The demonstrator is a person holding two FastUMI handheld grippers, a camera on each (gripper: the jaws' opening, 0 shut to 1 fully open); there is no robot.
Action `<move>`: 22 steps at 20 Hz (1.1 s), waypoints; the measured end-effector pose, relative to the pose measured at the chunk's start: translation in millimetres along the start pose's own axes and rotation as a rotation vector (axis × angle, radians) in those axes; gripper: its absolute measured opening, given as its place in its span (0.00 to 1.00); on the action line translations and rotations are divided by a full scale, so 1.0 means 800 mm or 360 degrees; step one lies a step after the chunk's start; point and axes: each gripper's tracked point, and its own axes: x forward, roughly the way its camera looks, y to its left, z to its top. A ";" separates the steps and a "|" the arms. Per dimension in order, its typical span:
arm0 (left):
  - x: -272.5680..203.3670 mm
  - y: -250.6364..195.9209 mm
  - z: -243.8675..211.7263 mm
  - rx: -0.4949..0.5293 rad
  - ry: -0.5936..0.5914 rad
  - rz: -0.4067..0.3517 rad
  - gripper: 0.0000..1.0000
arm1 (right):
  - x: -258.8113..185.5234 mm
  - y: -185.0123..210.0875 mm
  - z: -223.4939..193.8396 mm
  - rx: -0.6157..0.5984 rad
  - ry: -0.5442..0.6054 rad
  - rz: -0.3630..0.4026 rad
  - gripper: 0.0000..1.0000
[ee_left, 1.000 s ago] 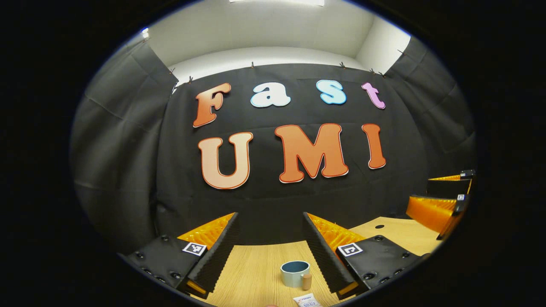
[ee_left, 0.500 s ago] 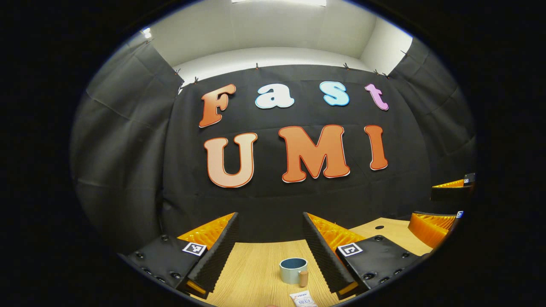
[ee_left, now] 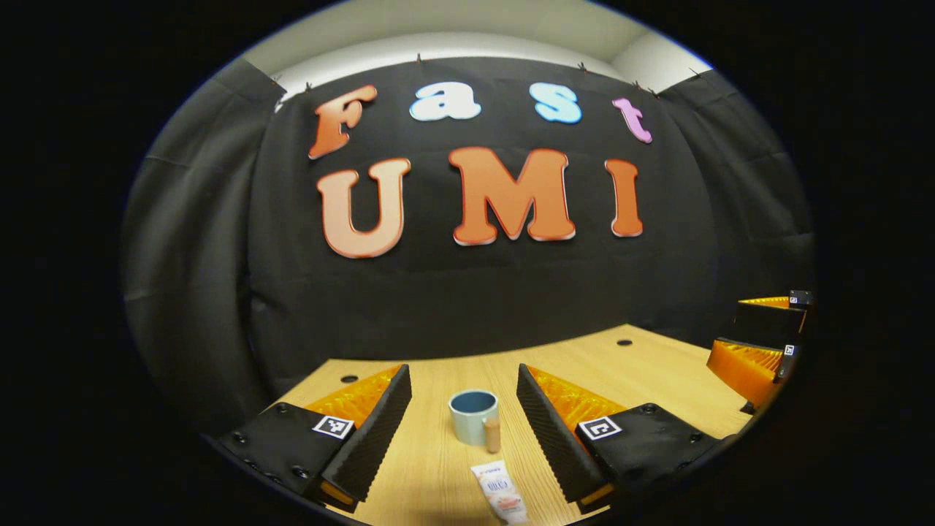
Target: Put the toothbrush and toothpaste on the desktop into the cup, then pick up the cup and place it on the coaster on the desktop.
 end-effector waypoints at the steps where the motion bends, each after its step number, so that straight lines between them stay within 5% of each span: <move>1: 0.010 -0.009 -0.022 -0.0018 0.0121 -0.0050 0.96 | 0.001 -0.001 -0.009 0.0011 0.0046 0.0013 0.98; 5: 0.028 -0.030 -0.087 -0.0156 0.0568 -0.0204 0.96 | 0.003 -0.014 -0.036 0.0067 0.0197 0.0044 0.98; 15: 0.006 -0.042 -0.185 -0.0224 0.1440 -0.0291 0.98 | 0.019 0.002 -0.095 0.0098 0.0538 0.0213 0.97; 22: 0.008 -0.028 -0.237 -0.0146 0.1781 -0.0205 0.98 | 0.033 0.000 -0.138 0.0057 0.0753 0.0238 0.97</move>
